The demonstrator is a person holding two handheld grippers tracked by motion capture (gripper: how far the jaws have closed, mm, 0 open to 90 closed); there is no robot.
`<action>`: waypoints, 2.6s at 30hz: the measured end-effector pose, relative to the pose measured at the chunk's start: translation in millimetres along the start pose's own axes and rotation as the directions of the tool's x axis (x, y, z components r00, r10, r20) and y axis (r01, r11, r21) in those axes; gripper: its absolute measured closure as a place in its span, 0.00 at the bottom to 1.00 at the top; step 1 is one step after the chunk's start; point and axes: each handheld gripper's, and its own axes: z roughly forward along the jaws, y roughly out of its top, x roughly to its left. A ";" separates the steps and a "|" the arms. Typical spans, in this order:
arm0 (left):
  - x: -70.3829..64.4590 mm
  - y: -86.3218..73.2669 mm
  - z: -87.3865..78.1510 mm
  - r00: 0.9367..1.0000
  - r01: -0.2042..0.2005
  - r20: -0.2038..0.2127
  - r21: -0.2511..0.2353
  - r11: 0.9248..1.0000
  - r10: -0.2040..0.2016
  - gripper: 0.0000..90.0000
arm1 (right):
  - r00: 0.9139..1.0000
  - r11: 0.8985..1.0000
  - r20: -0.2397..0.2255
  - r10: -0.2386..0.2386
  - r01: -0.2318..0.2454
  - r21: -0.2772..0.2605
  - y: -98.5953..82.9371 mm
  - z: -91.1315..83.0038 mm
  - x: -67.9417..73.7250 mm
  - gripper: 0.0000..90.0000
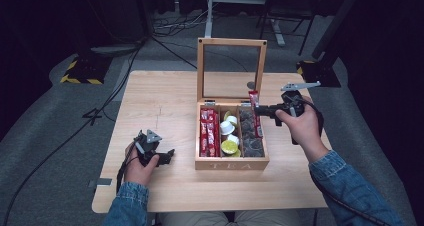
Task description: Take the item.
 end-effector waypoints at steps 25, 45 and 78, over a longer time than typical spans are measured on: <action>-0.1 0.0 0.1 1.000 0.002 0.001 -0.002 1.000 -0.002 0.17 | 0.977 0.995 0.191 0.095 -0.100 0.017 -45.8 -18.5 -67.2 0.93; -0.1 0.0 0.1 1.000 0.002 0.000 -0.001 1.000 -0.002 0.17 | 0.949 0.960 0.212 0.232 -0.258 0.107 -94.6 -2.9 -102.4 0.93; 1.0 0.9 0.9 1.000 -0.004 0.009 0.001 1.000 0.004 0.17 | 0.942 0.975 0.274 0.194 -0.215 0.047 -96.7 -9.5 -106.9 0.48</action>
